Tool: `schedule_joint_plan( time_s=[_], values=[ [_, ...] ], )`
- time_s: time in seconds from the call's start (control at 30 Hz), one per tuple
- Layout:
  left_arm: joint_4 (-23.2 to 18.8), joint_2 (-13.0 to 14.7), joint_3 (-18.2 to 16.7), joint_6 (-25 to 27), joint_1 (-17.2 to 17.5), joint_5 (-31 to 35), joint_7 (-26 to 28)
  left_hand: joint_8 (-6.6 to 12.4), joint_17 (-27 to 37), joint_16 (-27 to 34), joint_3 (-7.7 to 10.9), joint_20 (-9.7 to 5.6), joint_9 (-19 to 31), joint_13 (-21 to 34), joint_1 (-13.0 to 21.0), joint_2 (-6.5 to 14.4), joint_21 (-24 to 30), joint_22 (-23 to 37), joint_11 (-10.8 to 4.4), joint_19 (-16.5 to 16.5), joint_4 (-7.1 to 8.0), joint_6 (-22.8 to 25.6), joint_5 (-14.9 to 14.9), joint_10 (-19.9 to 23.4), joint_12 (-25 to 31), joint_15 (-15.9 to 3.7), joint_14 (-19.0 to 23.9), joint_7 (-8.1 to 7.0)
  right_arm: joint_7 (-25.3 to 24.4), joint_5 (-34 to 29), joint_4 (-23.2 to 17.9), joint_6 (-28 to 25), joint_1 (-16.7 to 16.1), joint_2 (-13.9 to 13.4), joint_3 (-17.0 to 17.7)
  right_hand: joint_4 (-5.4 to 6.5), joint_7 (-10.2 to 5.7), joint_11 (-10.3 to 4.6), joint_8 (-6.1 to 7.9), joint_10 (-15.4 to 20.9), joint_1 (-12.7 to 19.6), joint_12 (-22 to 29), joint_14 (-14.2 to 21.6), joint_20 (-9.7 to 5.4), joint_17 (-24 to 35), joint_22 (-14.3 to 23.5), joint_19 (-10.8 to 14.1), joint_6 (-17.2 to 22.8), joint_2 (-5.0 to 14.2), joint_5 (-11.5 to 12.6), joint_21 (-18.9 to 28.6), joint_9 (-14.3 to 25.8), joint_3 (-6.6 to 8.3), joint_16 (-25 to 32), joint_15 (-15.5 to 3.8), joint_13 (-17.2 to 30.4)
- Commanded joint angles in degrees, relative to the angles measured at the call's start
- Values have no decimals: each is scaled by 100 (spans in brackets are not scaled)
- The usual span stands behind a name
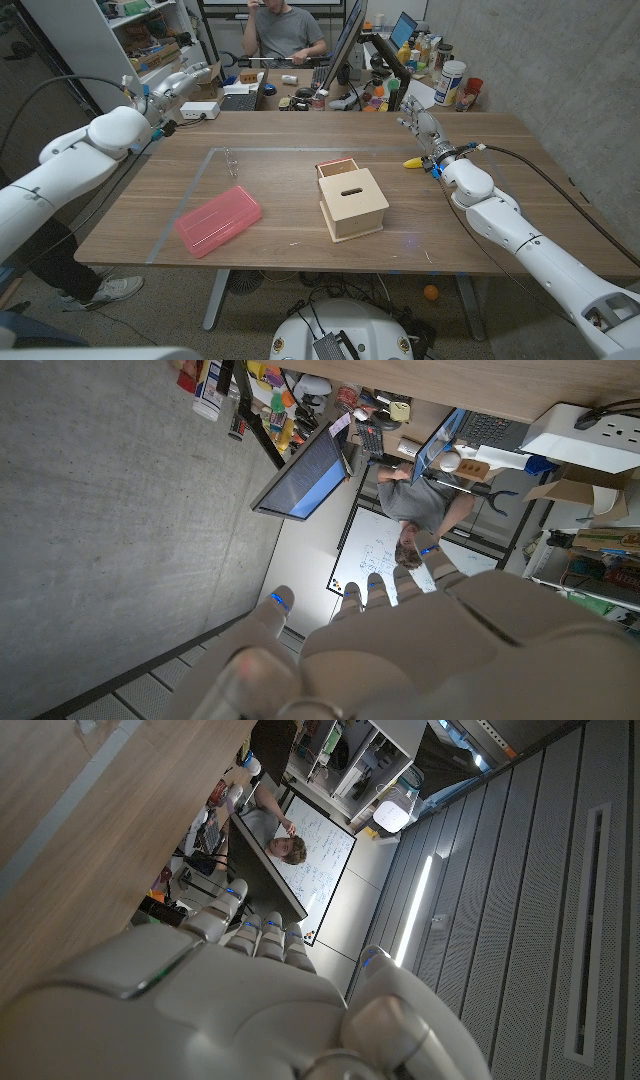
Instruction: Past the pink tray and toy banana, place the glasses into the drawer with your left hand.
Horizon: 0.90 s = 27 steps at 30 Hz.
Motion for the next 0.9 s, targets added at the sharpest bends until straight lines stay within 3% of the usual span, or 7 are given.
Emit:
schedule_joint_plan(
  time_s=[0.03,0.17,0.33,0.5,0.57,0.77,0.9],
  values=[
    [191,404,338,-371,-453,893,-495,-31,-16,-27,23,-58,21,13,107,361,-41,-5,-106,-189,-101,-62,13,-202,-10,-91,-33,-80,0,44,31,16,-49,-38,39,-38,10,15,48,27,39,0,41,-102,11,21,47,49,140,27,18,30,19,45,12,24],
    [74,731,329,-438,-437,1157,-696,-44,-26,-44,23,-111,21,13,151,308,-64,-10,-161,-195,-161,-100,9,-211,-19,-132,-34,-143,-30,39,23,17,-72,-39,48,-38,9,22,47,32,38,0,43,-102,11,21,47,51,139,27,18,30,17,44,12,24],
    [-1,914,222,-475,-325,1232,-735,-62,-39,-76,25,-233,22,16,239,224,-120,-16,-223,-230,-276,-183,-1,-232,-35,-190,-58,-211,-42,10,27,15,-56,-22,24,-37,7,16,46,35,37,0,44,-101,12,21,47,51,139,28,17,30,15,43,12,24],
    [3,1141,166,-548,-260,1484,-746,-44,-42,-80,-52,-281,24,22,342,-36,-178,-25,-378,-191,-480,-201,-49,-173,-24,-262,-42,-402,-107,-35,-23,-62,-40,14,-21,-35,8,16,45,38,35,-1,45,-104,12,21,50,53,139,28,18,30,12,42,12,24],
    [62,1174,174,-614,-277,1619,-719,-5,-42,-48,-105,-326,25,24,423,-201,-189,-30,-430,-70,-634,-118,-77,-49,9,-312,68,-474,-129,-63,-44,-81,-43,14,-37,-35,7,15,45,34,34,-3,47,-102,12,21,48,55,139,28,17,30,11,43,12,24],
    [284,1269,310,-919,-524,2167,-816,104,-45,-11,-159,-458,33,28,1069,-646,-285,-44,-660,427,-1414,320,-102,430,69,-475,417,-800,-270,-132,-148,-213,-70,34,-72,-33,8,20,44,35,32,-4,50,-98,13,21,49,55,138,29,17,30,9,42,13,24],
    [235,1365,489,-944,-800,2857,-993,91,-46,-23,-144,-501,37,30,1272,-681,-336,-44,-687,491,-1591,336,-91,462,46,-522,445,-884,-342,-194,-186,-267,-55,76,-121,-32,2,16,43,32,30,-6,49,-102,13,21,48,55,138,29,17,30,7,41,11,24]
  ],
)
